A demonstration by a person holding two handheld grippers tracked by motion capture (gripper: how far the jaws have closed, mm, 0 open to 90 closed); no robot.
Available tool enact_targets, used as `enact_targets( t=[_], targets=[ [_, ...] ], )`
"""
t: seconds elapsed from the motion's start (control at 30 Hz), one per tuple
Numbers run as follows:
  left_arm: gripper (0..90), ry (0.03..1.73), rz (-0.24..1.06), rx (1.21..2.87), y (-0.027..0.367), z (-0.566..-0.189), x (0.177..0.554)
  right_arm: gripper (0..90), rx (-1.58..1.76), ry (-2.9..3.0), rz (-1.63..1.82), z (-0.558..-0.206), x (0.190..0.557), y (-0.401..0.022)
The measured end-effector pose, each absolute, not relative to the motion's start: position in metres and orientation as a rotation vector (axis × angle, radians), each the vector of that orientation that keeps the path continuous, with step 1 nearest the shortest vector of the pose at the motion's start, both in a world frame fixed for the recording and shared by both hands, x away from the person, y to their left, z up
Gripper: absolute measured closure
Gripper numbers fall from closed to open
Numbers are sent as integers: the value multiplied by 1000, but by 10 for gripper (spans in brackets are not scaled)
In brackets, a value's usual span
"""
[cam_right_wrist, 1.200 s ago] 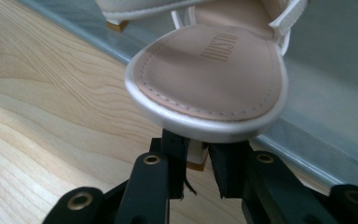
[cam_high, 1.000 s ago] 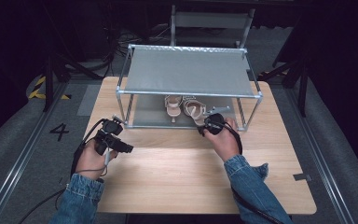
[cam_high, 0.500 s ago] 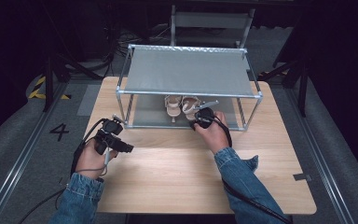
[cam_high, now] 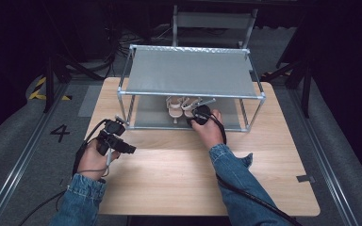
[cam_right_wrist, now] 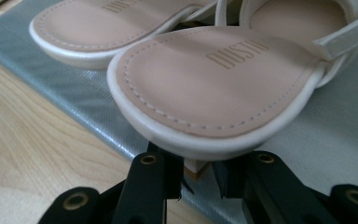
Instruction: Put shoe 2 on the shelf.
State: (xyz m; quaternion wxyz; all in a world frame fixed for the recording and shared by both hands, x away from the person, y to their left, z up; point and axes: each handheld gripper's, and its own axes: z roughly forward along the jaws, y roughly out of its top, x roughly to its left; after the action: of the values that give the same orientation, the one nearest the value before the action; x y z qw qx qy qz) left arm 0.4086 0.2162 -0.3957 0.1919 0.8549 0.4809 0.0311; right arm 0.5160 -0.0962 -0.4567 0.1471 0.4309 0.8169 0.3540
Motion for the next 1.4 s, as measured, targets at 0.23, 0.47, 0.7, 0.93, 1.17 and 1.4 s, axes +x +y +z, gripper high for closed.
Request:
enact_targets(
  t=[0.23, 0.47, 0.7, 0.93, 1.17, 1.4],
  targets=[
    [355, 1357, 80, 2397, 217, -396, 408, 752, 1250, 2339, 1014, -462, 522, -97],
    [355, 1354, 78, 2399, 215, -396, 409, 745, 1257, 2347, 998, -465, 524, -92],
    [355, 1350, 81, 2396, 217, -395, 409, 593, 1230, 2333, 1009, -466, 519, -92],
    [354, 1344, 78, 2400, 215, -395, 411, 436, 1198, 2306, 1001, -448, 503, -100],
    [353, 1338, 80, 2413, 211, -396, 412, 395, 1175, 2293, 1042, -424, 484, -115],
    [349, 1334, 74, 2407, 212, -395, 412, 370, 1185, 2325, 1041, -407, 461, -139]
  ],
)
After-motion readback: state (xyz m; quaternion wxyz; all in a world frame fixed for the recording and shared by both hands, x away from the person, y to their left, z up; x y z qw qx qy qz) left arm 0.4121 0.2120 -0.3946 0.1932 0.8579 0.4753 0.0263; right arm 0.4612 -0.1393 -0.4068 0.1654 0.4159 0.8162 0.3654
